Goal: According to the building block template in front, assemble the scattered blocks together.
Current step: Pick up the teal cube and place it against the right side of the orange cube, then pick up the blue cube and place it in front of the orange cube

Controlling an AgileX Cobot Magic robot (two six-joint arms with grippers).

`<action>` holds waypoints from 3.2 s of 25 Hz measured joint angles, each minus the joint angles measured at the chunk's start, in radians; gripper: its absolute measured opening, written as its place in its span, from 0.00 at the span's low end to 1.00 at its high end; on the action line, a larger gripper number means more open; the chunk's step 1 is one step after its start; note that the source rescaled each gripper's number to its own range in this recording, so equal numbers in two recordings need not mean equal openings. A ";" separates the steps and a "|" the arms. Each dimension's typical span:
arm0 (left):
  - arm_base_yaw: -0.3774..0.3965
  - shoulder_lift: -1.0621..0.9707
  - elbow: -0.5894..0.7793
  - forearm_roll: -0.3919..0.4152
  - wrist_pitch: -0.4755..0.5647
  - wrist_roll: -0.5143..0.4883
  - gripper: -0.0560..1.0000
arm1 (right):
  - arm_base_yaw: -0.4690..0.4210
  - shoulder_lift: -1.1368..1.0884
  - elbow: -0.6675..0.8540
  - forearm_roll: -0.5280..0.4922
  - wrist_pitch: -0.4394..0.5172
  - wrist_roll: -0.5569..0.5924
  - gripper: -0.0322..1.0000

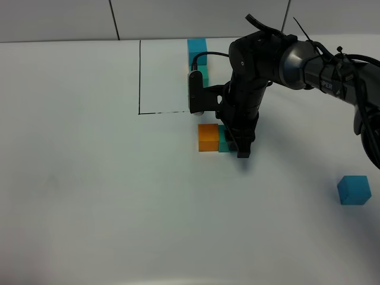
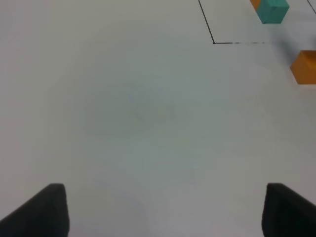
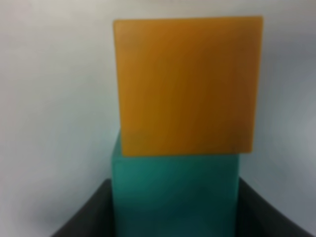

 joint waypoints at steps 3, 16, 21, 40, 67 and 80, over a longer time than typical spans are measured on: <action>0.000 0.000 0.000 0.000 0.000 0.000 0.99 | 0.000 0.000 0.000 0.000 0.000 -0.001 0.05; 0.000 0.000 0.000 0.000 0.000 0.000 0.99 | -0.018 -0.111 0.000 0.000 0.051 0.183 0.71; 0.000 0.000 0.000 0.000 0.000 0.000 0.99 | -0.107 -0.221 0.132 -0.019 0.053 0.406 0.73; 0.000 0.000 0.000 0.000 0.000 0.001 0.99 | -0.497 -0.612 0.888 0.027 -0.249 1.032 0.73; 0.000 0.000 0.000 0.000 0.000 0.001 0.99 | -0.267 -0.572 0.657 0.008 -0.125 0.669 0.04; 0.000 0.000 0.000 0.000 0.000 0.000 0.99 | 0.055 -0.289 0.124 -0.145 0.186 0.402 0.04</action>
